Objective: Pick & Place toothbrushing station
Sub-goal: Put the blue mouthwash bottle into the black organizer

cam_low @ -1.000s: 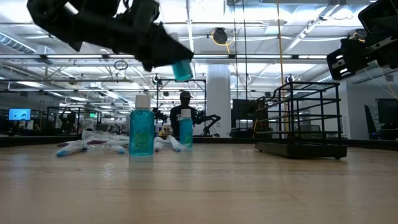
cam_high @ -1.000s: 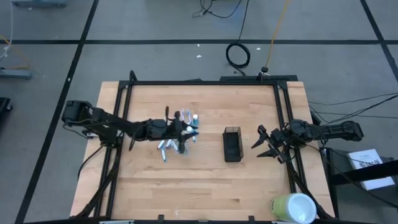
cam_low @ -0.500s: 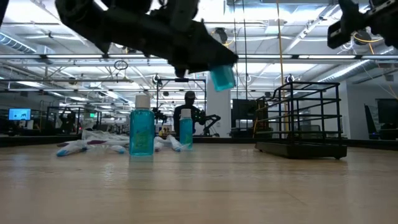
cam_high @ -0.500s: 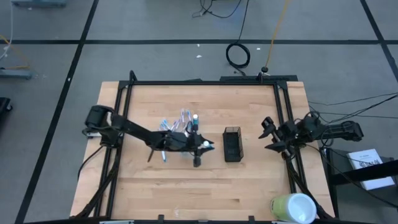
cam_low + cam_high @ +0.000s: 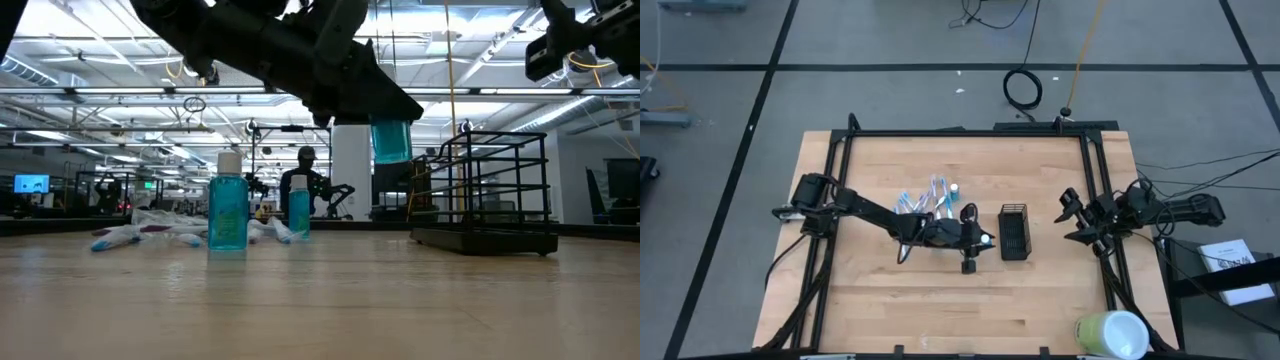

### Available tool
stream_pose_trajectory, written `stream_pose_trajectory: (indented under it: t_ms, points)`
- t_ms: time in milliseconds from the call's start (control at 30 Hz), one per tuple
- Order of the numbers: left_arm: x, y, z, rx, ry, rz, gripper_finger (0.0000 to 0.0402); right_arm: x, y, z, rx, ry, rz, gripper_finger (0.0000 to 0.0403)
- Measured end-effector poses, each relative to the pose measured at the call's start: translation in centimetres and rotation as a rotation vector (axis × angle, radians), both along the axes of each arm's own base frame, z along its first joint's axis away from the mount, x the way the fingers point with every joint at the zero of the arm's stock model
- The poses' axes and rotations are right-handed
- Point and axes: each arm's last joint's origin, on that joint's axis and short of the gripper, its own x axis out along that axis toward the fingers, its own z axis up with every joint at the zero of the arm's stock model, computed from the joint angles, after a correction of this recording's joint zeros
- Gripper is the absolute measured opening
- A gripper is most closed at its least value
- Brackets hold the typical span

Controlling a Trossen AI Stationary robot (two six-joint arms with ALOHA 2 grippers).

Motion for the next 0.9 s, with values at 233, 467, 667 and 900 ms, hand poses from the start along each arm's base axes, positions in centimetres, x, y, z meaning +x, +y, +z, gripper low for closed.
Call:
stream_pose_trajectory:
  t_ms: [233,467,667,900]
  points:
    - [0.1,0.6,-0.1,0.002,0.008,0.014,0.0111,1.9,-0.3,-1.2,0.115,0.173,-0.33,0.0196]
    - [0.2,1.7,-0.1,0.009,0.012,0.04,0.0111,6.2,1.2,-1.4,-0.036,0.446,-0.454,0.0196]
    - [0.2,2.2,-0.2,-0.001,0.023,0.058,0.0111,11.2,2.8,0.1,-0.127,0.513,-0.447,0.0196]
    - [0.2,2.2,-0.3,0.001,0.027,0.057,0.0111,15.0,3.8,-1.1,-0.214,0.54,-0.453,0.0209]
